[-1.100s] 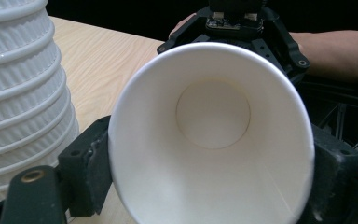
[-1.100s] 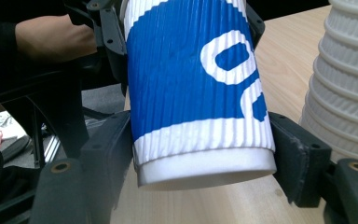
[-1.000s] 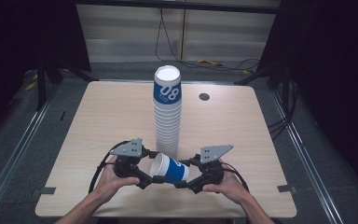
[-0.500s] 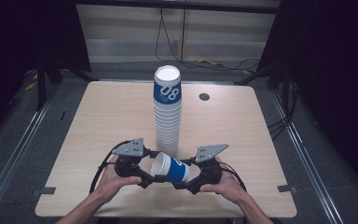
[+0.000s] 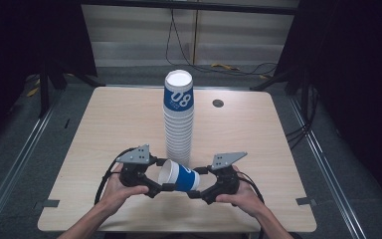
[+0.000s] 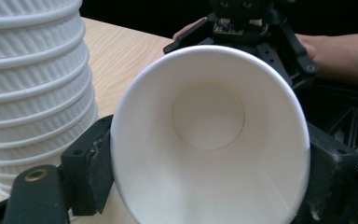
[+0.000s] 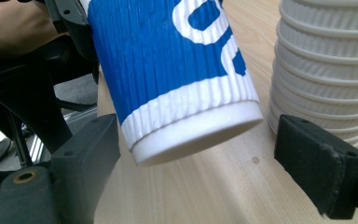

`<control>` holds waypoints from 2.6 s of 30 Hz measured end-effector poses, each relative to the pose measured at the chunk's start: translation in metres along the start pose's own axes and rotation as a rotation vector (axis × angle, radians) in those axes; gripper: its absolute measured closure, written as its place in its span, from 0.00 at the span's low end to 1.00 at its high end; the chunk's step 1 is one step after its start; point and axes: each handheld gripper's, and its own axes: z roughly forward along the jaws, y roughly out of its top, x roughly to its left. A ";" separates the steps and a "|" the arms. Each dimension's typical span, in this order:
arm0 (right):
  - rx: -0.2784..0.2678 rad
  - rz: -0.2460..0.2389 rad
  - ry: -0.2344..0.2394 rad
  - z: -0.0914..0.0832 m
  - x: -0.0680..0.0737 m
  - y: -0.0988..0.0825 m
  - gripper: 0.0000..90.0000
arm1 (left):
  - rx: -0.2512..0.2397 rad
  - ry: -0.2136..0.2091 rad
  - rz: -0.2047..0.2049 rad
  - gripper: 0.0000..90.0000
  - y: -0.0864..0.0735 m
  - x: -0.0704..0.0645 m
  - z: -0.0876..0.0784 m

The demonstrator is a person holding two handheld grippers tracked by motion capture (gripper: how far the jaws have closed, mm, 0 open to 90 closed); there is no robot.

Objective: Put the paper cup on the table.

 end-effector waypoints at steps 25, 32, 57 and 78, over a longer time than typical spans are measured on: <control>-0.090 0.163 -0.128 -0.029 -0.023 -0.004 0.16 | 0.063 0.072 -0.072 0.20 -0.013 0.009 -0.029; -0.095 0.176 -0.238 -0.036 -0.023 -0.004 0.16 | 0.095 0.118 -0.089 0.20 -0.018 0.014 -0.038; -0.069 0.175 -0.319 -0.046 -0.024 -0.011 0.16 | 0.147 0.317 -0.185 0.19 -0.027 0.048 -0.078; -0.059 0.177 -0.328 -0.048 -0.025 -0.013 0.17 | 0.306 0.499 -0.191 0.18 -0.003 0.065 -0.081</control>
